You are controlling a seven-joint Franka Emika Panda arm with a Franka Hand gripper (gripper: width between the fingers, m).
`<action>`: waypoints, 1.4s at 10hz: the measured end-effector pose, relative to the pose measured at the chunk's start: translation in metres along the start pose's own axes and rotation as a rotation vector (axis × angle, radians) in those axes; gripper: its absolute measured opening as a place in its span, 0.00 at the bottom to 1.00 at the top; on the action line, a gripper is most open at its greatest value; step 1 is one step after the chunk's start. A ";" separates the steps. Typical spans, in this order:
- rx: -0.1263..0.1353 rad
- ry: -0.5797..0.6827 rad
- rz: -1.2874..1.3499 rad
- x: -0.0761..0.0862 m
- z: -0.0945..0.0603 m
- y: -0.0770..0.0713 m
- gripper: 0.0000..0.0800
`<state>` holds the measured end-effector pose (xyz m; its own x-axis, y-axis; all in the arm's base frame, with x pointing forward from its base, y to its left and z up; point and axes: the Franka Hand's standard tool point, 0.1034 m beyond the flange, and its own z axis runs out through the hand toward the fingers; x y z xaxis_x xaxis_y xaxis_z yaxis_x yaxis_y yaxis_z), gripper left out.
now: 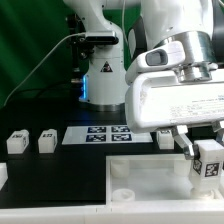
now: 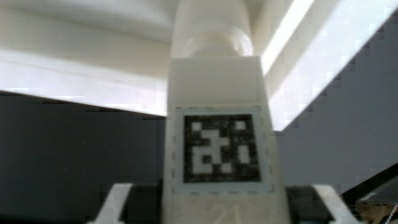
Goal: Assemble one leg
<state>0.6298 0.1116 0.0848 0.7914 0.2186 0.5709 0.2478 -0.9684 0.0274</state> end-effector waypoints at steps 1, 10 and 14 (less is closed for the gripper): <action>-0.001 0.008 -0.001 0.000 0.000 0.001 0.37; 0.002 0.019 -0.004 -0.001 0.003 0.003 0.77; 0.002 0.018 -0.006 -0.001 0.003 0.003 0.81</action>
Offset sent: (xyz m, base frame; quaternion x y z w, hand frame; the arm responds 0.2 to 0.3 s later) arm 0.0057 0.0039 -0.0150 0.0292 0.0337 0.0097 0.9990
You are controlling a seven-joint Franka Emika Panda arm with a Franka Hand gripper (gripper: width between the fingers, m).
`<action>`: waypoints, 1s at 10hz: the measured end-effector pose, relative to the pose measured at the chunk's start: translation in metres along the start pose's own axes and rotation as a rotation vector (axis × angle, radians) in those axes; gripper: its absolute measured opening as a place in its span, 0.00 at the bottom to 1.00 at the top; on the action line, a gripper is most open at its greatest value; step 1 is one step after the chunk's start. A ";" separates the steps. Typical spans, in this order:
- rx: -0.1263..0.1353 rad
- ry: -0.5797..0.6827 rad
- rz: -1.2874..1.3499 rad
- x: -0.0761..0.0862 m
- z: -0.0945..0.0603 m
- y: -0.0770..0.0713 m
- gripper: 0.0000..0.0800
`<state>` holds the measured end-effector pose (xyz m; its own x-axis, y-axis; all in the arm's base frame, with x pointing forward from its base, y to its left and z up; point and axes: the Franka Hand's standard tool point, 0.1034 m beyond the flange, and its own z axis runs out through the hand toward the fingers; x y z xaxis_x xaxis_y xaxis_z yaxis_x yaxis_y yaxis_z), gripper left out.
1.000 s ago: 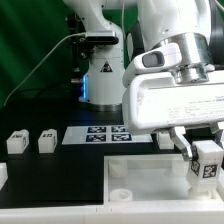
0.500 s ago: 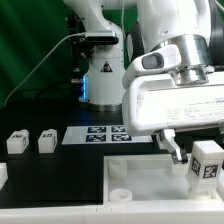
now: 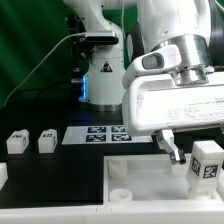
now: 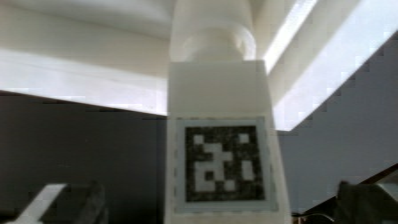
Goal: Assemble one leg
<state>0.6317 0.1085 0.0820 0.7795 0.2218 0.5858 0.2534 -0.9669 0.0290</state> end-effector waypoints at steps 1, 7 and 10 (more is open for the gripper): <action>0.000 0.000 -0.001 0.000 0.000 0.000 0.81; 0.055 -0.307 0.002 0.018 -0.029 -0.002 0.81; 0.115 -0.639 0.016 0.015 -0.032 -0.008 0.81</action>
Offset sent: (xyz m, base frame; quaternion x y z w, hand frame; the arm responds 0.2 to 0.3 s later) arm -0.0093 -0.0076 0.0268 -0.0105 -0.0520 0.0170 0.9984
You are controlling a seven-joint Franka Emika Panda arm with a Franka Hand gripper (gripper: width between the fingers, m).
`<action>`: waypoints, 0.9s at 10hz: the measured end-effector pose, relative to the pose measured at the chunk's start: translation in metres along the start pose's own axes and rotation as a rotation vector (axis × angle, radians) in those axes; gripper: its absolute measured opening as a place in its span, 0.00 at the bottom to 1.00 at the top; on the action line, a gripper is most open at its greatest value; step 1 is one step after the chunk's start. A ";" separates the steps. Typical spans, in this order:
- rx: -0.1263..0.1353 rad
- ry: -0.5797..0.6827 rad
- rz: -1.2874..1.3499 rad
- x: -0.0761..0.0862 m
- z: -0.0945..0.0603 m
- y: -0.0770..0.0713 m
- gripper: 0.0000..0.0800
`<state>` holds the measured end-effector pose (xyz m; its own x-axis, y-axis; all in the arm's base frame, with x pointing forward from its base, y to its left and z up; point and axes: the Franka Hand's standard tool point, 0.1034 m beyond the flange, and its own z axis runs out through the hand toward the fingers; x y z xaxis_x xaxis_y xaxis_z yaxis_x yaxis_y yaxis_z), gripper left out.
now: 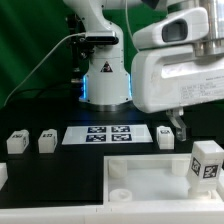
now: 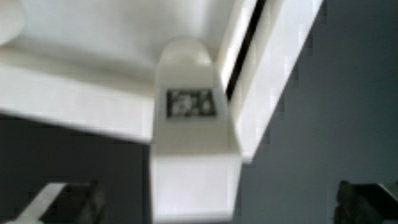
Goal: Assemble one leg
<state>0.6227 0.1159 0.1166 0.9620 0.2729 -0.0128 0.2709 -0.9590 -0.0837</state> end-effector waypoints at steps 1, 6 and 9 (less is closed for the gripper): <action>0.008 -0.101 -0.007 0.007 -0.001 0.002 0.81; 0.009 -0.124 -0.007 0.021 0.026 0.010 0.81; 0.008 -0.110 -0.006 0.022 0.034 0.010 0.81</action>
Offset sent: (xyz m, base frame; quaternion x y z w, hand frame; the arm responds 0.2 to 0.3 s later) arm 0.0152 -0.0015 -0.0144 -0.0214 0.0076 0.0052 0.9997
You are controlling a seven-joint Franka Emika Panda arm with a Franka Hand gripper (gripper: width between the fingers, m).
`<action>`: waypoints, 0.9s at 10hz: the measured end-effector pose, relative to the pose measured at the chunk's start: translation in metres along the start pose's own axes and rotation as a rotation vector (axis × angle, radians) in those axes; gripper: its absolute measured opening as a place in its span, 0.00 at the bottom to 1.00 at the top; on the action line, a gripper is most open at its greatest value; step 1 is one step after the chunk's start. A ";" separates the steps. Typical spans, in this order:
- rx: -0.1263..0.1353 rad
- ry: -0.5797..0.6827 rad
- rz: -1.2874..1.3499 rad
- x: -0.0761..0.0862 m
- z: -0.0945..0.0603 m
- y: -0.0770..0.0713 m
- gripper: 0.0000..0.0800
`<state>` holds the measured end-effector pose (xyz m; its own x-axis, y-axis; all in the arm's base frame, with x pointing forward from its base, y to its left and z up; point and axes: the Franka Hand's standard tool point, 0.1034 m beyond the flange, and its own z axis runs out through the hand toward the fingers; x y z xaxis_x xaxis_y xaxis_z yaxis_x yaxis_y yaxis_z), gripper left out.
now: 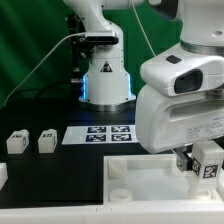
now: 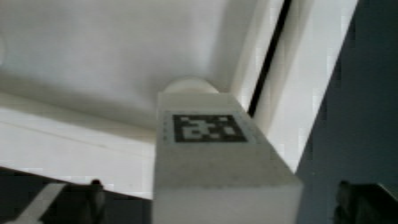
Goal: Assemble one leg
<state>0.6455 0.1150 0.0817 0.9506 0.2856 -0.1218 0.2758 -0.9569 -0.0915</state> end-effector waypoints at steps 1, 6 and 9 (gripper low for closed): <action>0.000 0.000 0.001 0.000 0.000 0.000 0.66; 0.001 0.000 0.043 0.000 0.000 0.000 0.37; 0.004 0.009 0.248 0.002 0.002 -0.001 0.37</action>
Offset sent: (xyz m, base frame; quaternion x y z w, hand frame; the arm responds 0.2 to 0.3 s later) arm 0.0000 0.0000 0.0000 0.0000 0.0000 0.0000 1.0000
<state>0.6466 0.1167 0.0794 0.9903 0.0417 -0.1322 0.0335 -0.9974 -0.0642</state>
